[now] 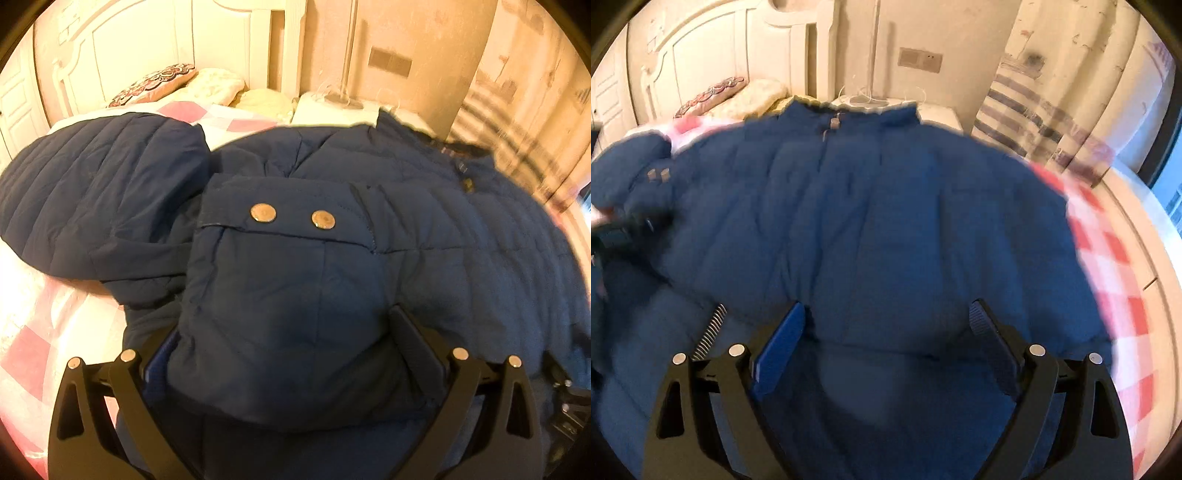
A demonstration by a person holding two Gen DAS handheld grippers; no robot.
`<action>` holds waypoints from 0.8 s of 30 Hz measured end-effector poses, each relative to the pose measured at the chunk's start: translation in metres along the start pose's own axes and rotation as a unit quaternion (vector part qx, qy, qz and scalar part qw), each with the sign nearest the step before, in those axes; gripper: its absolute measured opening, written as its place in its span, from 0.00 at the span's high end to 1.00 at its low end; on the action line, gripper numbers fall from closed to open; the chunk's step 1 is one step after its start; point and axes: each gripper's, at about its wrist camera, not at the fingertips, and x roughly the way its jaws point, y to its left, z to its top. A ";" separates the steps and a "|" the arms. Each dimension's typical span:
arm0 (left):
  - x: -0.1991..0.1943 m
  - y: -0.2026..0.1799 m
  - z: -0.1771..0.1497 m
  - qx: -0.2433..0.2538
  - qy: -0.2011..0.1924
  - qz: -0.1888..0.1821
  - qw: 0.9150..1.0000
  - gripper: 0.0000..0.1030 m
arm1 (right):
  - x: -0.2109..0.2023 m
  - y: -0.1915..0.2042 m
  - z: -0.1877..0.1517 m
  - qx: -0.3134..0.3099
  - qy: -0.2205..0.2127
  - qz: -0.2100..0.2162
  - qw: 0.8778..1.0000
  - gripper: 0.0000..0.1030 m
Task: Fold large clothes
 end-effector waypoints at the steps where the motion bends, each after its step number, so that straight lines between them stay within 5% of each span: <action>1: -0.012 0.011 0.000 -0.019 -0.019 -0.022 0.999 0.03 | 0.000 -0.001 0.000 0.004 0.001 0.000 1.000 0.14; 4: -0.050 0.062 0.004 -0.109 -0.081 -0.053 0.989 0.03 | 0.002 -0.004 0.000 0.008 0.004 0.004 1.000 0.12; 7: -0.076 0.143 0.008 -0.228 -0.122 -0.071 0.963 0.02 | 0.003 -0.004 0.000 0.009 0.004 0.006 1.000 0.12; 12: -0.074 0.284 0.011 -0.375 -0.131 -0.051 0.916 0.02 | 0.000 -0.001 -0.003 0.009 0.001 0.004 1.000 0.12; 15: -0.064 0.347 0.018 -0.416 -0.137 -0.076 0.896 0.02 | 0.000 -0.001 -0.004 0.009 0.000 0.003 1.000 0.12; 21: -0.042 0.403 0.044 -0.462 -0.124 -0.107 0.871 0.03 | 0.001 -0.001 -0.003 0.011 0.001 0.006 1.000 0.11; 22: -0.041 0.404 0.047 -0.465 -0.124 -0.100 0.871 0.12 | 0.000 -0.001 -0.003 0.011 0.000 0.006 1.000 0.11; 23: -0.038 0.401 0.053 -0.453 -0.123 -0.100 0.877 0.64 | 0.000 -0.001 -0.003 0.010 0.001 0.006 1.000 0.11; 24: -0.034 0.401 0.058 -0.445 -0.108 -0.107 0.882 0.91 | 0.000 -0.002 -0.003 0.011 0.001 0.006 1.000 0.11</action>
